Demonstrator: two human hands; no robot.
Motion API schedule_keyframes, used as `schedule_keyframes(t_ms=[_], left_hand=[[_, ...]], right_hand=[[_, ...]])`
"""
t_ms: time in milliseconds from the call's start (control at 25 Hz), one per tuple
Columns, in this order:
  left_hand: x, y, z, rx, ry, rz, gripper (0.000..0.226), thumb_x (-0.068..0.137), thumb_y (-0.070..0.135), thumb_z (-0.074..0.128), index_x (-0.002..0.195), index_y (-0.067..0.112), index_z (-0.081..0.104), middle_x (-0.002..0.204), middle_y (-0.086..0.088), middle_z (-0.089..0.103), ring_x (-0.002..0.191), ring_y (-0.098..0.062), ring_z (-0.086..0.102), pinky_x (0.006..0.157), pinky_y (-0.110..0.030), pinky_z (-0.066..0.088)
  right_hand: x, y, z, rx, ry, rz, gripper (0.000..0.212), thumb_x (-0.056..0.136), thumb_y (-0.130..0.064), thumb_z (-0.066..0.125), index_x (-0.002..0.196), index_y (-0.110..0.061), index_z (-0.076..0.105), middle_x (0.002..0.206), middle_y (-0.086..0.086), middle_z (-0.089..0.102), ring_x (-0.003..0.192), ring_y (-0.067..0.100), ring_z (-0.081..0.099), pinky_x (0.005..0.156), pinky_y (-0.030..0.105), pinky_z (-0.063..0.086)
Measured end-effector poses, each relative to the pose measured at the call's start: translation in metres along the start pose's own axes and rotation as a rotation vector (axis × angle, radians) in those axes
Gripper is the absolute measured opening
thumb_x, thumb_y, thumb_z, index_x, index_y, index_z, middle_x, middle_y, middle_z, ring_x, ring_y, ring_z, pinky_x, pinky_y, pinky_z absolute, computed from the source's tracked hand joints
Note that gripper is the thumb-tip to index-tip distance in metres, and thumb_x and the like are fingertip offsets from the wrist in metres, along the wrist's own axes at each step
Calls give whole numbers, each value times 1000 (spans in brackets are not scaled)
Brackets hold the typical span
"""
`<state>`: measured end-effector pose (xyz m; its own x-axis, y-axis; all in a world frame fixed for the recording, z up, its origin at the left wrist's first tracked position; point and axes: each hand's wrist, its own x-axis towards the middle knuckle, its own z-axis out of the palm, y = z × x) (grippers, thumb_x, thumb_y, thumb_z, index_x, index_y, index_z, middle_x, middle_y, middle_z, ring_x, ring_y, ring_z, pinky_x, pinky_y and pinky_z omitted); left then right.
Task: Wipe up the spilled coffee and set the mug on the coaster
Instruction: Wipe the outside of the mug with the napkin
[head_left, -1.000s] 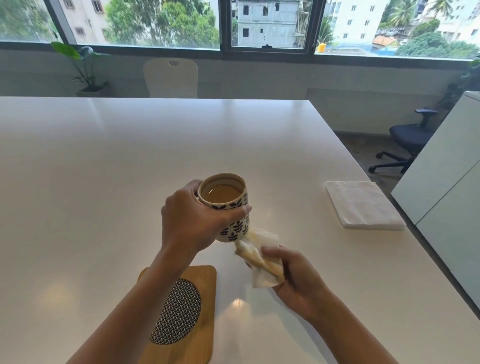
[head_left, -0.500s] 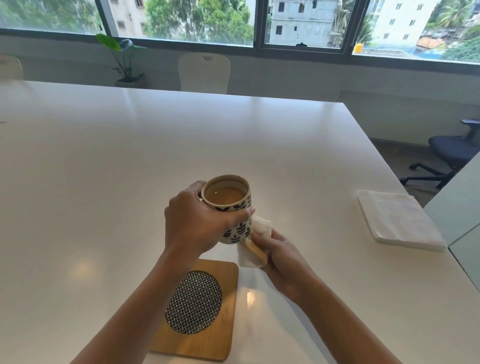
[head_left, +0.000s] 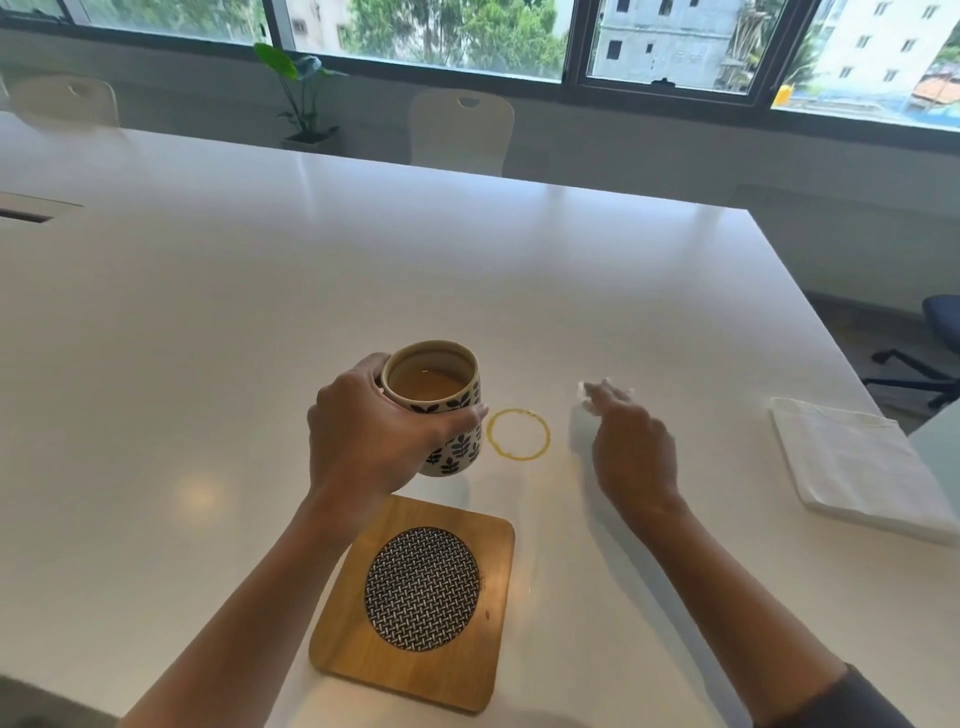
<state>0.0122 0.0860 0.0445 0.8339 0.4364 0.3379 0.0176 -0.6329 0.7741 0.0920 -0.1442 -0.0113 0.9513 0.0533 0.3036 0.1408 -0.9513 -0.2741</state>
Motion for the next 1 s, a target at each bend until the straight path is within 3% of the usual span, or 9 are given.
schedule_keyframes(t_ms=[120,360,440,600,760,840,920,1000], left_hand=[[-1,-6,-5,13,21,-7,74,43,85,74,95,33,69,76,26,64,73,11,60,57,-9,41],[-1,-18,-12,53,41,-12,74,48,78,81,101,27,72,87,15,73,76,-4,67,57,-8,40],[-1,-19,-12,58,45,-9,75,49,77,82,103,26,72,89,14,74,78,-6,67,58,-8,39],[0,-20,-9,48,30,-7,76,48,79,80,103,27,72,89,13,74,79,-7,68,58,-9,41],[1,-22,-4,61,30,-4,79,48,80,79,104,24,73,91,10,76,81,-10,69,58,-12,44],[2,-23,0,66,32,-7,80,48,80,80,105,24,74,92,9,76,81,-10,69,59,-14,46],[4,-24,5,62,27,-24,80,47,80,80,104,25,74,91,10,76,81,-10,69,60,-16,48],[5,-25,9,60,26,-33,79,46,80,80,103,25,74,90,10,76,80,-9,68,60,-16,48]], right_hand=[[1,-22,27,-66,-139,40,36,102,-6,37,134,-15,52,139,5,58,124,26,59,96,34,49],[11,-38,44,133,-148,64,33,95,1,40,118,-9,60,119,12,65,114,32,61,90,36,49],[16,-38,45,230,-167,-3,34,92,1,45,117,-13,64,116,13,68,110,33,63,88,36,49],[14,-38,53,439,-259,-196,40,96,-2,50,126,-22,67,132,5,66,114,27,64,98,39,50],[21,-23,52,434,-403,-450,37,100,-14,49,130,-28,66,141,-4,60,120,14,60,101,34,47],[29,-11,46,399,-502,-533,39,100,-14,49,129,-32,66,140,-7,60,114,3,56,97,30,46],[34,-1,41,407,-609,-585,43,98,-10,49,127,-37,67,139,-13,60,123,-4,50,106,24,37],[35,8,39,471,-699,-599,46,96,-5,49,123,-37,70,139,-16,60,135,-3,44,117,26,27]])
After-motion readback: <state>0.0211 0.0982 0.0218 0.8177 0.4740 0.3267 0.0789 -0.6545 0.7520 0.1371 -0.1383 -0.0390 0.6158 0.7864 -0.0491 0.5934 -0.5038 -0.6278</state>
